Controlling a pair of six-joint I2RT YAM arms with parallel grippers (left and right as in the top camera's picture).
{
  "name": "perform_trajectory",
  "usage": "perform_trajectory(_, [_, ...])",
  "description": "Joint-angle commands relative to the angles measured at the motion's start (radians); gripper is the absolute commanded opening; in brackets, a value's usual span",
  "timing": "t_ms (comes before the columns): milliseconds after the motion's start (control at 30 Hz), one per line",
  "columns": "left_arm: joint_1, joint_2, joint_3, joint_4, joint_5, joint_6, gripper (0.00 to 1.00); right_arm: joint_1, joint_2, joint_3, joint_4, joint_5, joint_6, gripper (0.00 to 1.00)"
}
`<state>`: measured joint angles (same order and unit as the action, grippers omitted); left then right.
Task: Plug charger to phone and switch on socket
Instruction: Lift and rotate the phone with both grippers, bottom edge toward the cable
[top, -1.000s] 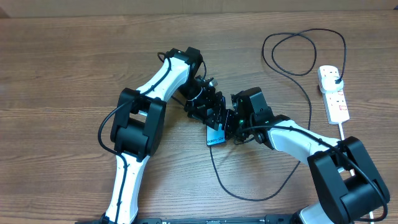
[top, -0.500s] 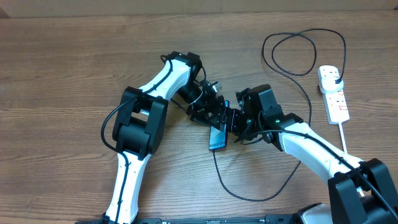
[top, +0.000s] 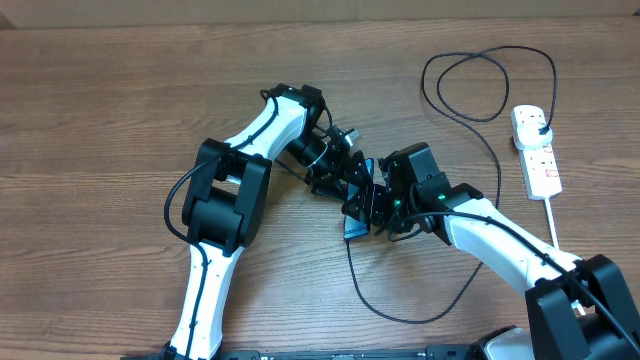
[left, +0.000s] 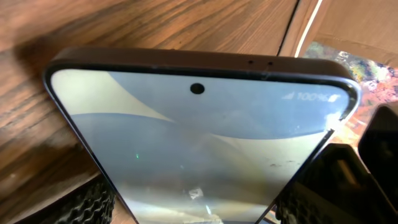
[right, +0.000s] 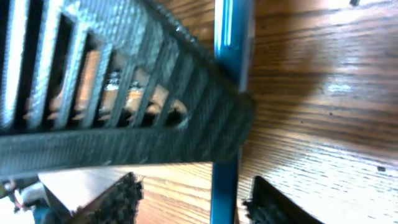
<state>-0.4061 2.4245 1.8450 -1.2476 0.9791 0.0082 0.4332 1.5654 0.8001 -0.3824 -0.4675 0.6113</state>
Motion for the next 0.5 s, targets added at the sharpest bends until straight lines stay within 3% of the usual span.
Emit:
perform_trajectory(0, [-0.006,0.005,-0.009,0.0,0.067,0.026,0.82,0.01,-0.017,0.02,0.006,0.033,-0.003,0.47])
perform_trajectory(333, [-0.008,0.005,-0.009,0.011,0.065,0.026,0.89,0.01,-0.017,0.02,0.019,0.033,-0.003,0.04])
perform_trajectory(467, [-0.007,0.005,-0.009,0.023,0.065,0.026,0.93,0.005,-0.017,0.02,0.021,0.033,0.012,0.04])
